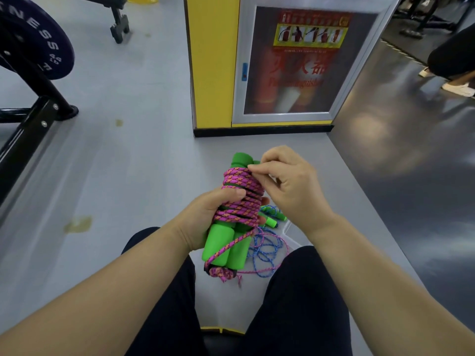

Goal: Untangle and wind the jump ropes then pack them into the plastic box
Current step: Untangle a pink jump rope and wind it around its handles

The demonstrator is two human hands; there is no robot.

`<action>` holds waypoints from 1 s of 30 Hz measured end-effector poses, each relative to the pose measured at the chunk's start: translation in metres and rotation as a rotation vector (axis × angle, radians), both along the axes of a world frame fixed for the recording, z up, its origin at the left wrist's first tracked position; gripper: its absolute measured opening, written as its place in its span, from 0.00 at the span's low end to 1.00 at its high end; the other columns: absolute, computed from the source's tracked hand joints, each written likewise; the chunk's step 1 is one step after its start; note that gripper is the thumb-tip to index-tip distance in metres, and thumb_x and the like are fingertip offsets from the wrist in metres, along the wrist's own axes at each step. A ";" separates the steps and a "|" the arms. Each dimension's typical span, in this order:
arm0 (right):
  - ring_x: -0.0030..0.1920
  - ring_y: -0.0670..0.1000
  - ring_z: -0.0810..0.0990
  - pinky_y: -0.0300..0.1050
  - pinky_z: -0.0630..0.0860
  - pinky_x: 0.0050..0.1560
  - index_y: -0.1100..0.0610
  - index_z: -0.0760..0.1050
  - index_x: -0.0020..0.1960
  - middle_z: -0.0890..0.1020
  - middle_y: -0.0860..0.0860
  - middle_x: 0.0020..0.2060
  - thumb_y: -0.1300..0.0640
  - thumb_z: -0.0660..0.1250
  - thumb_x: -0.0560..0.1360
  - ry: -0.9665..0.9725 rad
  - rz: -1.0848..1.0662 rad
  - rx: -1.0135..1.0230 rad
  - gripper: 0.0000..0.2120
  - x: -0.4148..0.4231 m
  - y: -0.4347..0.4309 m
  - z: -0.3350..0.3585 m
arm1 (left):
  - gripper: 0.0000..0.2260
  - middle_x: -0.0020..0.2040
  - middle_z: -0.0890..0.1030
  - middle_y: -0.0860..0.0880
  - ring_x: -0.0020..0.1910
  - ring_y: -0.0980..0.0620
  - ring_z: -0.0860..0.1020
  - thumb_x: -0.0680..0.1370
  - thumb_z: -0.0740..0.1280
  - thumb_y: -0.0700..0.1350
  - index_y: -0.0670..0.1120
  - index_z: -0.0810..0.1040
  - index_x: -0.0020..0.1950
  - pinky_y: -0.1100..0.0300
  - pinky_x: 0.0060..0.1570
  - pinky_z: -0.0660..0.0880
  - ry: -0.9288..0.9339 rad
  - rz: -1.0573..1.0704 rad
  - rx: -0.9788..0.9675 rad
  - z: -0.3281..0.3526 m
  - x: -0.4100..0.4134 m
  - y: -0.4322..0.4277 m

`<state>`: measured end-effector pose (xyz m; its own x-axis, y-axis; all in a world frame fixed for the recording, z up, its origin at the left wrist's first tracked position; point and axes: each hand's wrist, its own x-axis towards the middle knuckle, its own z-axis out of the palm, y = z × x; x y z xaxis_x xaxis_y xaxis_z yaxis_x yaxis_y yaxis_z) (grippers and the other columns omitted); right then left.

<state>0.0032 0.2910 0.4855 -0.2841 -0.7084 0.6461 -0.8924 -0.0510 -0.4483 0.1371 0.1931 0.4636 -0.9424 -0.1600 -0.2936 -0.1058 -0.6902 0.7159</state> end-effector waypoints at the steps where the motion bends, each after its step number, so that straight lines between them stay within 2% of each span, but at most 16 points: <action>1: 0.42 0.47 0.76 0.34 0.72 0.44 0.64 0.82 0.49 0.78 0.55 0.42 0.62 0.65 0.74 0.014 0.018 0.024 0.08 0.002 0.001 -0.001 | 0.26 0.43 0.83 0.37 0.37 0.41 0.83 0.59 0.74 0.42 0.37 0.76 0.55 0.51 0.38 0.80 -0.021 0.018 -0.001 0.000 0.001 0.000; 5: 0.46 0.44 0.76 0.33 0.73 0.48 0.63 0.81 0.53 0.79 0.54 0.45 0.61 0.66 0.74 0.007 0.063 0.111 0.11 0.004 0.002 -0.003 | 0.18 0.41 0.83 0.40 0.35 0.43 0.82 0.67 0.66 0.43 0.38 0.74 0.55 0.52 0.39 0.81 -0.036 0.070 -0.004 0.000 0.003 -0.002; 8: 0.45 0.38 0.75 0.27 0.71 0.47 0.59 0.82 0.52 0.78 0.48 0.44 0.61 0.68 0.72 -0.111 0.084 0.148 0.10 -0.008 0.002 0.004 | 0.24 0.48 0.83 0.39 0.39 0.42 0.83 0.63 0.71 0.43 0.39 0.74 0.58 0.50 0.44 0.80 -0.008 0.035 -0.052 0.003 0.002 -0.005; 10: 0.44 0.35 0.74 0.25 0.69 0.47 0.58 0.82 0.52 0.77 0.47 0.43 0.61 0.68 0.71 -0.107 0.124 0.172 0.10 -0.014 0.002 0.010 | 0.28 0.51 0.82 0.39 0.40 0.42 0.82 0.59 0.73 0.43 0.40 0.75 0.58 0.50 0.45 0.79 0.004 0.004 -0.075 0.005 0.003 -0.007; 14: 0.41 0.42 0.74 0.27 0.70 0.44 0.60 0.83 0.50 0.79 0.53 0.41 0.61 0.68 0.72 0.066 0.128 0.164 0.09 -0.016 -0.001 0.012 | 0.26 0.52 0.82 0.38 0.40 0.42 0.82 0.61 0.70 0.45 0.39 0.75 0.58 0.52 0.40 0.81 -0.008 -0.005 -0.083 0.009 0.004 -0.009; 18: 0.38 0.45 0.77 0.37 0.76 0.40 0.62 0.83 0.47 0.81 0.54 0.39 0.62 0.69 0.71 0.051 0.013 0.048 0.07 -0.006 -0.003 0.008 | 0.18 0.43 0.84 0.40 0.35 0.45 0.83 0.65 0.66 0.41 0.38 0.76 0.53 0.54 0.38 0.81 -0.027 0.000 -0.098 0.015 0.004 -0.006; 21: 0.36 0.47 0.78 0.40 0.76 0.38 0.61 0.83 0.44 0.81 0.53 0.35 0.63 0.70 0.71 -0.009 -0.054 0.001 0.04 0.000 -0.006 0.006 | 0.22 0.45 0.84 0.40 0.38 0.44 0.83 0.63 0.68 0.41 0.39 0.74 0.57 0.52 0.41 0.80 -0.024 0.012 -0.146 0.016 0.003 -0.006; 25: 0.36 0.43 0.77 0.33 0.75 0.39 0.61 0.83 0.44 0.81 0.53 0.35 0.62 0.71 0.70 -0.073 -0.048 -0.023 0.04 0.006 -0.006 0.004 | 0.21 0.47 0.83 0.40 0.39 0.43 0.82 0.67 0.64 0.41 0.40 0.73 0.60 0.50 0.43 0.80 -0.030 0.028 -0.185 0.015 0.006 -0.006; 30: 0.39 0.45 0.76 0.30 0.74 0.41 0.62 0.83 0.49 0.80 0.54 0.38 0.62 0.69 0.71 -0.090 0.026 0.043 0.08 0.007 -0.005 -0.001 | 0.17 0.41 0.83 0.42 0.36 0.45 0.82 0.67 0.64 0.41 0.41 0.75 0.55 0.52 0.39 0.79 -0.039 0.072 -0.185 0.013 0.006 -0.005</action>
